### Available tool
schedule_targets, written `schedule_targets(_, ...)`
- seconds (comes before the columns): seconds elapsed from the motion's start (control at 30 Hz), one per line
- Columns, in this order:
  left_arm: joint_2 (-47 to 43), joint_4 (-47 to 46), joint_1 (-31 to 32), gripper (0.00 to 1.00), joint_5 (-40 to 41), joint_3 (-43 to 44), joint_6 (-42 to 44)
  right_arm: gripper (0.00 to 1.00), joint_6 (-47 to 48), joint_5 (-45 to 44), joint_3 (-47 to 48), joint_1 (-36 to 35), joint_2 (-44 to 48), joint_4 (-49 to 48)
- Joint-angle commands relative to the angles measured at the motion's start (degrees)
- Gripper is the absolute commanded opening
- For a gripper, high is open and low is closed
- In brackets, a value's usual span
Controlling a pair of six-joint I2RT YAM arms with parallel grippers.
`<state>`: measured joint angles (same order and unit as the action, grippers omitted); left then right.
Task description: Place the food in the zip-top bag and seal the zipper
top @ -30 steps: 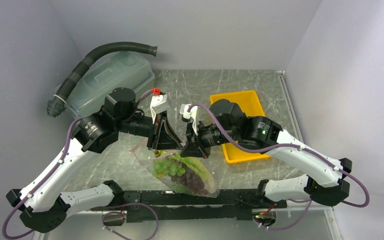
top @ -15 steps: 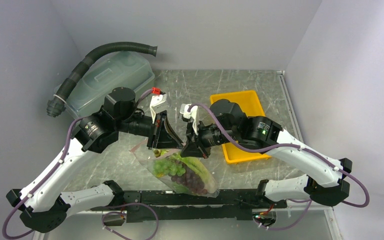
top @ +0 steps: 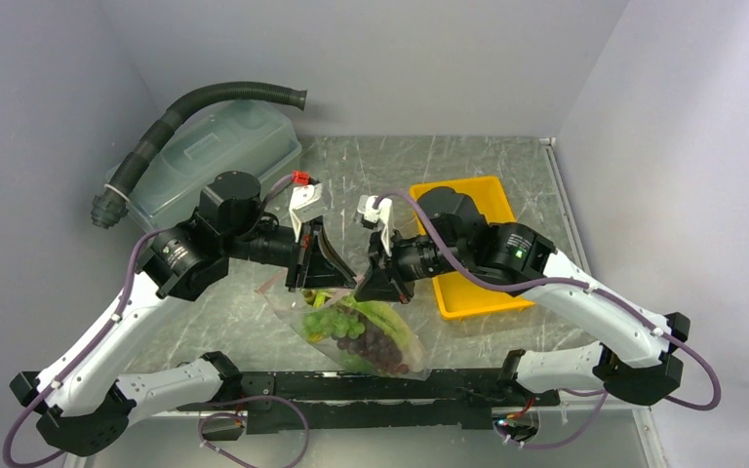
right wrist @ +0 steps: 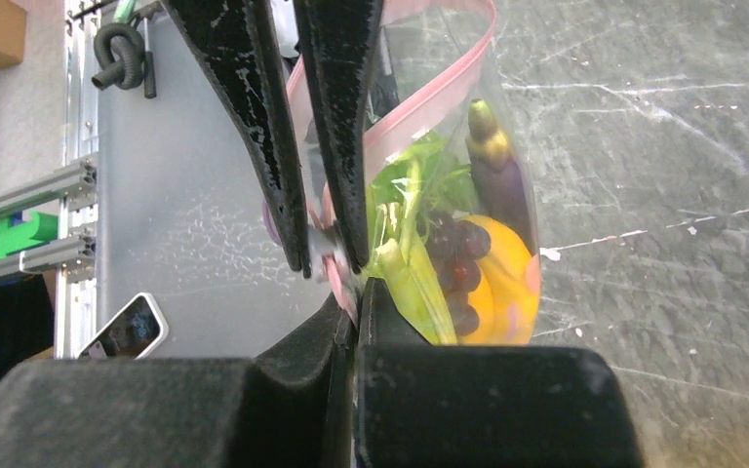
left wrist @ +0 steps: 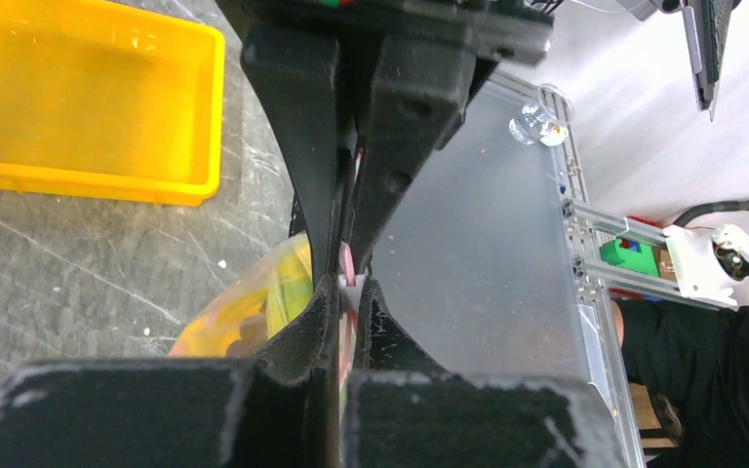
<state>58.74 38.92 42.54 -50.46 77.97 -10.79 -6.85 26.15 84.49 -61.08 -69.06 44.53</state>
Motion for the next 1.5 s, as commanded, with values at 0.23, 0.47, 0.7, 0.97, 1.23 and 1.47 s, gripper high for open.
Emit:
schedule_targets(0.23,-2.49,1.46,0.04,0.0,1.0,-1.0,2.03,0.0,-1.61,9.37,1.99,6.59,5.84,-6.65)
schedule_targets(0.47,-2.86,1.16,0.03,0.0,3.66,0.03,2.05,0.0,-0.88,11.4,2.39,7.11,5.65,-4.88)
schedule_targets(0.7,-1.18,0.5,0.03,0.0,2.29,2.39,1.89,0.0,0.95,13.53,2.08,7.11,4.98,-3.52)
schedule_targets(0.97,0.68,-0.39,0.02,0.0,0.4,3.19,1.62,0.15,2.42,15.6,0.68,7.11,4.66,-5.42)
schedule_targets(1.23,1.52,-0.05,0.08,0.0,0.1,4.23,1.91,0.36,4.6,16.31,-1.95,7.03,3.58,-7.16)
schedule_targets(1.47,1.82,0.12,0.04,0.0,-0.08,4.29,2.07,0.38,5.63,15.44,-3.7,7.03,3.15,-7.73)
